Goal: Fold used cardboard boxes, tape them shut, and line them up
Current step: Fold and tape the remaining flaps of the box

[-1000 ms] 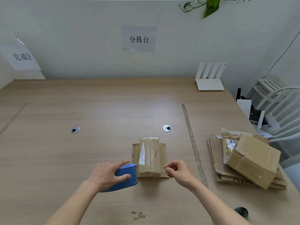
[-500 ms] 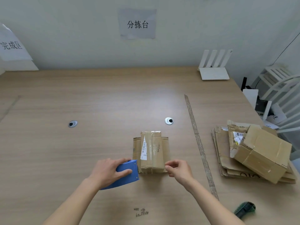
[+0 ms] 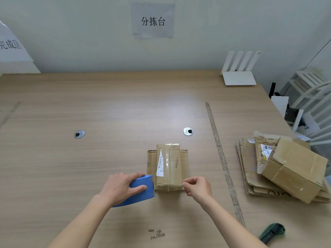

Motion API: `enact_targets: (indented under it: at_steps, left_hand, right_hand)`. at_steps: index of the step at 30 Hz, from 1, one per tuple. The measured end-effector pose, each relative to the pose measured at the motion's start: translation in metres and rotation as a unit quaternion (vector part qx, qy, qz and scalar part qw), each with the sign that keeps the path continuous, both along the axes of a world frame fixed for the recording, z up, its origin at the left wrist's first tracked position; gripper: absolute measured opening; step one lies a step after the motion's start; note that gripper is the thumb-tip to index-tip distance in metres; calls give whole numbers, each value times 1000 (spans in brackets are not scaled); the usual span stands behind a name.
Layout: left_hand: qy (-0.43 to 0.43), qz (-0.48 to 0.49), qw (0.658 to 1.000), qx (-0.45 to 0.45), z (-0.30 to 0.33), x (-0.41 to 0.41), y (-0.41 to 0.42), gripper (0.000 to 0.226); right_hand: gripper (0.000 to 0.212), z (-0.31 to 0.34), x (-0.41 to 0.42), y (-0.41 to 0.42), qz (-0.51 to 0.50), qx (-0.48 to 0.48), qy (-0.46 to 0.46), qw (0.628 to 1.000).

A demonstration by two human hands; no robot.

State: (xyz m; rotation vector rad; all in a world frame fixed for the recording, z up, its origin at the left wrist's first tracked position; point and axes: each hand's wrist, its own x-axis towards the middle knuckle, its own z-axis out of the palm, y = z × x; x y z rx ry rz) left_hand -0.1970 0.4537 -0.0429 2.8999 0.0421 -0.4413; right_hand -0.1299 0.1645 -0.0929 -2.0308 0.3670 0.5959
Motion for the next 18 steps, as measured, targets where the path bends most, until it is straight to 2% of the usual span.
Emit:
enact_targets:
  at_steps: [6, 9, 12, 15, 18]
  left_hand:
    - [7, 8, 1000, -5, -6, 3, 0, 53]
    - [11, 6, 1000, 2, -11, 4, -1, 54]
    - [8, 5, 1000, -2, -18, 7, 0, 67]
    - [-2, 6, 1000, -12, -25, 11, 4, 75]
    - [-6, 6, 1000, -16, -26, 13, 7, 62]
  right_hand:
    - [7, -14, -2, -1, -14, 19, 19, 1000]
    - [37, -20, 1, -6, -23, 62, 46, 997]
    - [52, -21, 5, -10, -7, 78, 53, 996]
    - [53, -26, 8, -17, 6, 35, 35, 999]
    - [42, -29, 9, -22, 44, -35, -20, 998]
